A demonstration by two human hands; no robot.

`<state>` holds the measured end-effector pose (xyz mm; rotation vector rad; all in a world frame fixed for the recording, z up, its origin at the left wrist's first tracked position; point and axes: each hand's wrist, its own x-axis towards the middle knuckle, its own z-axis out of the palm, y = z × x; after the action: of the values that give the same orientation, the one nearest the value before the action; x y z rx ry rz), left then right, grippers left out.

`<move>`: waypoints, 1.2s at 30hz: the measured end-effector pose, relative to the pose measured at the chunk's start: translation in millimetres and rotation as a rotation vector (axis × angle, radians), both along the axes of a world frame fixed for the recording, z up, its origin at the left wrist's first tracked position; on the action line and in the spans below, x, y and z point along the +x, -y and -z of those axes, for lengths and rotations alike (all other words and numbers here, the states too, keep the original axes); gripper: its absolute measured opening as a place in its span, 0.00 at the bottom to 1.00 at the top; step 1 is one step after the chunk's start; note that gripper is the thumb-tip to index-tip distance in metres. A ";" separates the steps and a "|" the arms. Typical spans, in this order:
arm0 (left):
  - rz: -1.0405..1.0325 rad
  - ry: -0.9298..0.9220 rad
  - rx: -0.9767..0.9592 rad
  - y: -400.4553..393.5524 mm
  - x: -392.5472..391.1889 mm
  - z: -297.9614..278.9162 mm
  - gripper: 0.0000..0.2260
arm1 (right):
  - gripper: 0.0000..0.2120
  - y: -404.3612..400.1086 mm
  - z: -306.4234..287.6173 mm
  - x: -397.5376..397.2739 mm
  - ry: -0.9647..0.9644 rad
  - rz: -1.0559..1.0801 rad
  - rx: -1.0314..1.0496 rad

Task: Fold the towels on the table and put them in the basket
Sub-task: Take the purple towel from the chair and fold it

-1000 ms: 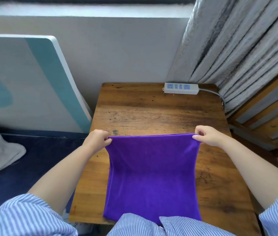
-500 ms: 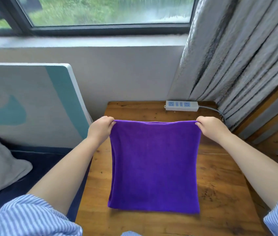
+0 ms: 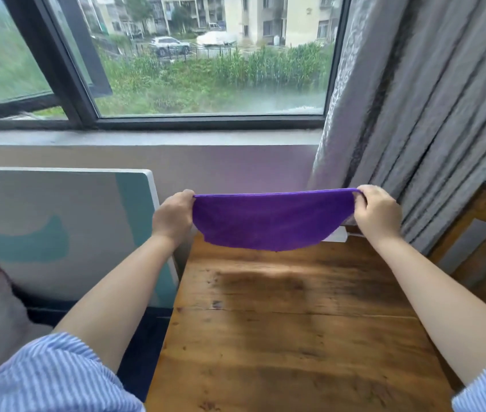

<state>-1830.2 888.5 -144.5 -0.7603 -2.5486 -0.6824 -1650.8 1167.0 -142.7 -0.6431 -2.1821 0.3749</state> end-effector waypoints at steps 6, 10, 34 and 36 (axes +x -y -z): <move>-0.048 0.063 -0.006 2.1 -19.8 -9.7 0.13 | 0.18 5.2 -20.5 -14.7 -0.028 -0.045 -0.172; -0.047 0.241 -0.019 -5.6 -31.0 -7.4 0.12 | 0.11 -5.2 -7.1 -35.5 0.090 -0.038 -0.480; 0.231 0.550 -0.751 52.8 1.4 115.0 0.10 | 0.07 13.4 114.1 16.7 0.849 -0.378 -0.228; 0.281 0.564 -0.908 55.7 20.2 132.0 0.11 | 0.07 20.5 135.9 34.1 1.006 -0.445 -0.191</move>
<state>-1809.9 832.8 -276.5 -1.3737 -3.3100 0.3179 -1616.7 1146.5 -278.5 -0.4822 -3.3039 0.5746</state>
